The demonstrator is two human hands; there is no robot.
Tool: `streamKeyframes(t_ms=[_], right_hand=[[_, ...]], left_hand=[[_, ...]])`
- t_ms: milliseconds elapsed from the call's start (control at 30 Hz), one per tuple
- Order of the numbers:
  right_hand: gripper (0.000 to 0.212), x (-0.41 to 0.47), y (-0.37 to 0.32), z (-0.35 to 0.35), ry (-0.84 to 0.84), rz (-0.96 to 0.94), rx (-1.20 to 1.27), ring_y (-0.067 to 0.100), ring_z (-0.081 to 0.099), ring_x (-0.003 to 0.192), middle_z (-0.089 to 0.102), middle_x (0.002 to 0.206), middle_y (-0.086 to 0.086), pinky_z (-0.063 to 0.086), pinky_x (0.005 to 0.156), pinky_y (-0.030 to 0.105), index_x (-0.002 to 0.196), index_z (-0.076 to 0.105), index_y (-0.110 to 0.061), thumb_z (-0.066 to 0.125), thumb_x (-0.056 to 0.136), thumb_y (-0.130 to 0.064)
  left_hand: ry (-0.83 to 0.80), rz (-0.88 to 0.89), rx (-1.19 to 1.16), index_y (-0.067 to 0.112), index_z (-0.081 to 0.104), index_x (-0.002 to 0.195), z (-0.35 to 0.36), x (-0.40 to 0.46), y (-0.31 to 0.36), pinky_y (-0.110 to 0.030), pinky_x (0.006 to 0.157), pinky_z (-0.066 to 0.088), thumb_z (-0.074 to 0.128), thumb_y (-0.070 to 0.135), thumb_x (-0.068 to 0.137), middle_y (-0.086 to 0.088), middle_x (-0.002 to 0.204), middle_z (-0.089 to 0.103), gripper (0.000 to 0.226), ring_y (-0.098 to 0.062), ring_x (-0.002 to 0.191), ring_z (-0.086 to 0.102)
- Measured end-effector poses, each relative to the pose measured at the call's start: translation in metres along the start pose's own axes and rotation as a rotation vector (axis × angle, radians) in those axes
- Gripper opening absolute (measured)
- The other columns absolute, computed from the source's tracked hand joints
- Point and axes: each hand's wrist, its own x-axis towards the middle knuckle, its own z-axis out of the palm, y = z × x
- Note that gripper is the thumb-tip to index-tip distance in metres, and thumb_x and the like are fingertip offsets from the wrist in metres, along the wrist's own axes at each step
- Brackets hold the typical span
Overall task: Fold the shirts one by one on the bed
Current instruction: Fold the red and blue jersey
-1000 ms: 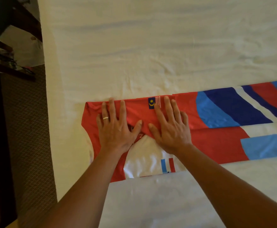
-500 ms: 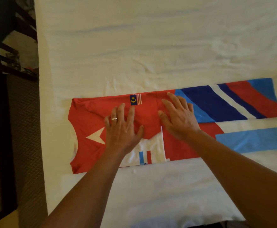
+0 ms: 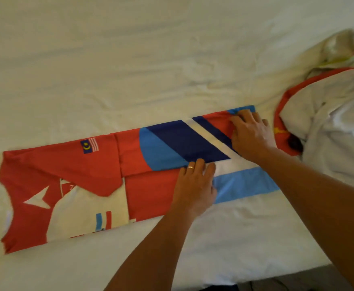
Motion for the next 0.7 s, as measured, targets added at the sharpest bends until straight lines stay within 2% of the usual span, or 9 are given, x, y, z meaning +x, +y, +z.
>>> streamKeyframes(t_ms=[67,133,333,433,500,567,633,700], right_hand=[[0.034,0.007,0.022,-0.002,0.015,0.001,0.009,0.04,0.048,0.116,0.052,0.129,0.015,0.043,0.091,0.052,0.122,0.062,-0.009,0.054,0.089,-0.012],[0.036,0.015,0.041,-0.006,0.02,-0.004,0.035,0.04,0.048,0.116,0.051,0.129,0.015,0.044,0.091,0.053,0.125,0.061,-0.009,0.054,0.09,-0.011],[0.057,0.031,0.056,-0.016,-0.123,-0.091,0.145,0.032,0.04,0.128,0.037,0.147,0.005,0.045,0.099,0.048,0.148,0.043,-0.024,0.051,0.093,-0.015],[0.059,0.039,0.057,-0.021,-0.159,-0.089,0.205,0.031,0.042,0.126,0.042,0.14,0.007,0.045,0.099,0.045,0.147,0.044,-0.023,0.054,0.09,-0.014],[0.054,0.045,0.058,-0.021,-0.177,-0.055,0.28,0.03,0.045,0.122,0.05,0.131,0.008,0.045,0.097,0.043,0.14,0.05,-0.02,0.057,0.087,-0.013],[0.036,0.048,0.057,-0.019,-0.163,0.005,0.329,0.029,0.05,0.112,0.056,0.112,0.006,0.045,0.086,0.039,0.12,0.06,-0.017,0.061,0.084,-0.016],[0.02,0.049,0.054,-0.018,-0.15,0.079,0.363,0.028,0.054,0.1,0.057,0.095,0.004,0.043,0.075,0.034,0.1,0.066,-0.015,0.062,0.081,-0.019],[0.011,0.047,0.048,-0.025,-0.161,0.166,0.439,0.025,0.055,0.085,0.056,0.083,0.003,0.04,0.064,0.029,0.09,0.066,-0.016,0.062,0.081,-0.021]], left_hand=[[-0.019,0.016,-0.038,0.021,0.056,0.115,0.009,0.011,0.026,-0.039,0.074,0.046,0.043,0.036,0.081,-0.004,0.105,0.055,0.039,-0.025,0.09,0.054],[-0.026,0.05,-0.057,0.021,0.057,0.117,0.017,0.022,0.05,-0.04,0.073,0.046,0.051,0.037,0.08,-0.005,0.106,0.055,0.041,-0.026,0.09,0.055],[-0.086,0.135,0.014,0.023,0.052,0.123,0.03,0.031,0.095,-0.042,0.074,0.048,0.062,0.06,0.079,-0.006,0.112,0.053,0.058,-0.025,0.092,0.054],[-0.083,0.133,0.028,0.021,0.059,0.12,0.033,0.037,0.108,-0.039,0.07,0.051,0.07,0.055,0.078,-0.005,0.109,0.058,0.055,-0.024,0.09,0.058],[-0.052,0.145,0.001,0.02,0.064,0.113,0.039,0.041,0.113,-0.036,0.065,0.051,0.076,0.043,0.077,-0.005,0.101,0.063,0.044,-0.023,0.084,0.061],[-0.025,0.169,-0.053,0.018,0.067,0.105,0.043,0.042,0.116,-0.034,0.063,0.053,0.081,0.027,0.074,-0.005,0.093,0.065,0.036,-0.023,0.079,0.064],[0.013,0.154,-0.149,0.017,0.067,0.097,0.042,0.039,0.116,-0.033,0.06,0.054,0.079,0.018,0.075,-0.005,0.087,0.066,0.025,-0.022,0.076,0.065],[0.085,0.101,-0.267,0.014,0.066,0.093,0.039,0.033,0.113,-0.032,0.057,0.054,0.072,0.016,0.082,-0.005,0.085,0.067,0.013,-0.022,0.073,0.064]])
